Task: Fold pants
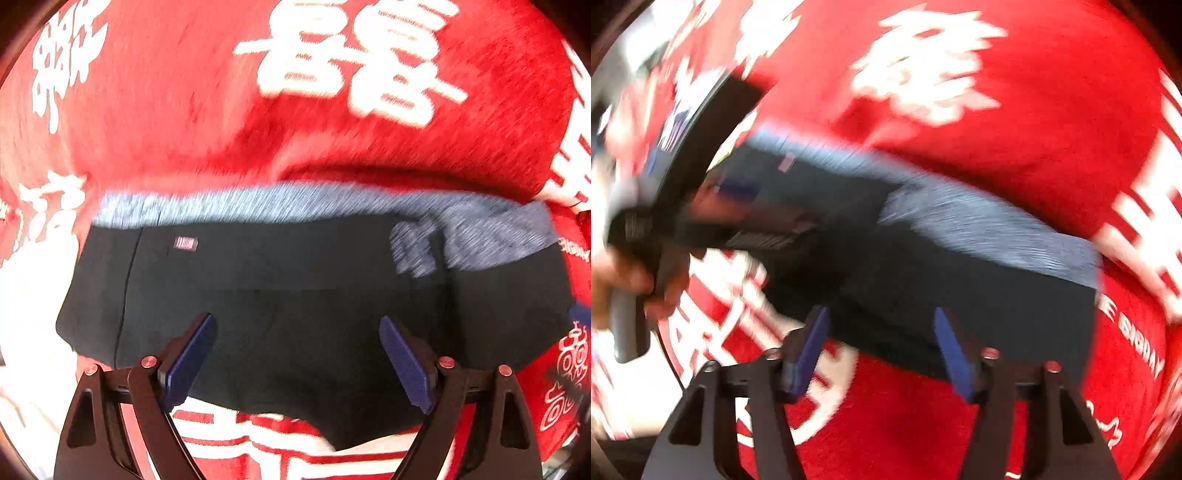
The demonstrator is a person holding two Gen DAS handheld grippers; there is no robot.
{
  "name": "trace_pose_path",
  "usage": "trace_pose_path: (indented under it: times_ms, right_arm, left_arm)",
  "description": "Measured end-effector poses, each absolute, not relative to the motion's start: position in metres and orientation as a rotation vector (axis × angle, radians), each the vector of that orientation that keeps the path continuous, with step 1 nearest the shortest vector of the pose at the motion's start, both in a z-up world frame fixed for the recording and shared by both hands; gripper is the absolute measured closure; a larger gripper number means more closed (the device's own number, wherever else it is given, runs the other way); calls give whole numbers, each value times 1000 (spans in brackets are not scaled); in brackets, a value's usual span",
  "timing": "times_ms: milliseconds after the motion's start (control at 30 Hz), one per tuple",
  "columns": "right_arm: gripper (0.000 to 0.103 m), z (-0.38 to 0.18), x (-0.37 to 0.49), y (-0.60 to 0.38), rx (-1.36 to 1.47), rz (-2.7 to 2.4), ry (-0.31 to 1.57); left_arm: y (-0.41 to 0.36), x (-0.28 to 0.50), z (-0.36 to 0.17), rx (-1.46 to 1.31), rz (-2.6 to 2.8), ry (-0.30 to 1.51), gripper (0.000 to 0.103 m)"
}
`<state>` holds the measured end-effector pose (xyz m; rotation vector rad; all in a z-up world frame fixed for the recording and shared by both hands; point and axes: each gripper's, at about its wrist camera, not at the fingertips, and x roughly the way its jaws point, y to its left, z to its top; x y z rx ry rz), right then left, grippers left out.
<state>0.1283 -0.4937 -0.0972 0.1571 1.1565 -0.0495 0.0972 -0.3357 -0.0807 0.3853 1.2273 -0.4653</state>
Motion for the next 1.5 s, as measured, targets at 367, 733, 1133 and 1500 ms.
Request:
trace_pose_path:
  times_ms: [367,733,1133,1500]
  right_arm:
    - [50,-184,116,-701,948,-148,1202]
    - [77,-203,86,-705,1127,-141,1152]
    - [67,-122,100,-608,638,-143,1270]
    - [56,-143,152,-465,236,43,1308]
  left_arm:
    - [-456,65,-97,412,-652,1253,12]
    - [-440,55,-146,425,-587,1326,0]
    - [-356,49,-94,361,-348,1327,0]
    - [-291,56,-128,319,-291,1385,0]
